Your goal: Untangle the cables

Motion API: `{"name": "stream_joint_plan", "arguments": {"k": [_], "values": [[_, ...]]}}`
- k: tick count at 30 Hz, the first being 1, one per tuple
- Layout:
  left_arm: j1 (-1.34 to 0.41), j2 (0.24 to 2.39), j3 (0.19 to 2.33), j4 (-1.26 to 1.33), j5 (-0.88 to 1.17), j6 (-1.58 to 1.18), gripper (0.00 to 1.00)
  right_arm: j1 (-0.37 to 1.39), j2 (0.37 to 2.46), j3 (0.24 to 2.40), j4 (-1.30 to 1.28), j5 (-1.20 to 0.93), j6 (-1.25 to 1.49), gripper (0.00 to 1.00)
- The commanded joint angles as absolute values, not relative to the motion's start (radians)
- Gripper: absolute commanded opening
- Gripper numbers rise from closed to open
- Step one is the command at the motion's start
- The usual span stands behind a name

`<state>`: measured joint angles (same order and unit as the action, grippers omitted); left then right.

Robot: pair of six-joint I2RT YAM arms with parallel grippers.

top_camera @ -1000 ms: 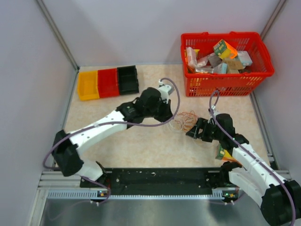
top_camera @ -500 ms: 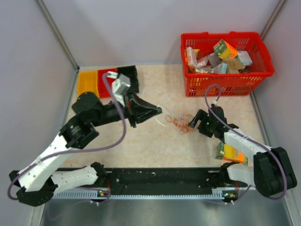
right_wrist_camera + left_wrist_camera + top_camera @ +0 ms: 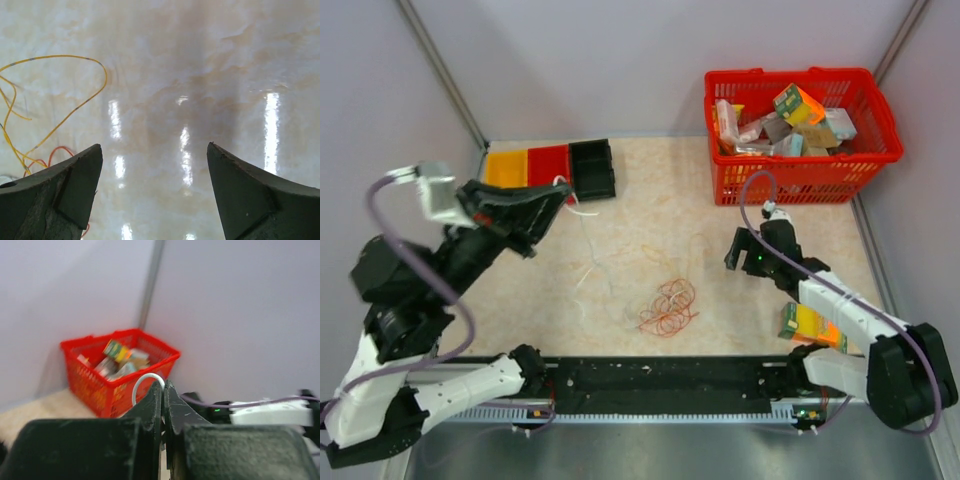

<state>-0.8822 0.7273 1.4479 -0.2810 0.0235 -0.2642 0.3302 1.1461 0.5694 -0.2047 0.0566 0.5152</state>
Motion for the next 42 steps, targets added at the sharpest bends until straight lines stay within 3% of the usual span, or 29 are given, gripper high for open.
{"name": "stream_joint_plan", "arguments": {"k": [1,7,13,18,20,23,25,32,37,42], "values": [[-0.882,0.883,1.453,-0.425,-0.232,-0.262,0.00,0.416,1.033,0.617,-0.235,0.008,0.379,0.85],[-0.882,0.913,1.463,-0.388,-0.123,-0.255,0.00,0.606,0.919,0.537,0.041,-0.317,0.256,0.85],[-0.882,0.897,1.485,-0.407,-0.144,-0.255,0.00,0.758,1.044,0.526,0.358,-0.319,0.233,0.86],[-0.882,0.881,1.488,-0.396,-0.121,-0.270,0.00,0.782,1.205,0.606,0.416,-0.293,0.303,0.81],[-0.882,0.877,1.488,-0.393,-0.115,-0.268,0.00,0.810,1.267,0.647,0.361,-0.217,0.321,0.66],[-0.882,0.868,1.505,-0.406,-0.133,-0.250,0.00,0.816,1.308,0.664,0.287,-0.120,0.366,0.16],[-0.882,0.855,1.514,-0.416,-0.166,-0.232,0.00,0.815,1.289,0.615,0.305,-0.042,0.405,0.00],[-0.882,0.703,1.499,-0.362,-0.406,-0.134,0.00,0.639,1.163,0.541,0.002,0.441,0.696,0.00],[-0.882,0.631,1.488,-0.362,-0.511,-0.095,0.00,0.381,1.149,0.517,-0.153,0.456,0.701,0.00],[-0.882,0.649,1.468,-0.391,-0.534,-0.107,0.00,0.322,1.158,0.532,-0.210,0.506,0.658,0.00]]}}
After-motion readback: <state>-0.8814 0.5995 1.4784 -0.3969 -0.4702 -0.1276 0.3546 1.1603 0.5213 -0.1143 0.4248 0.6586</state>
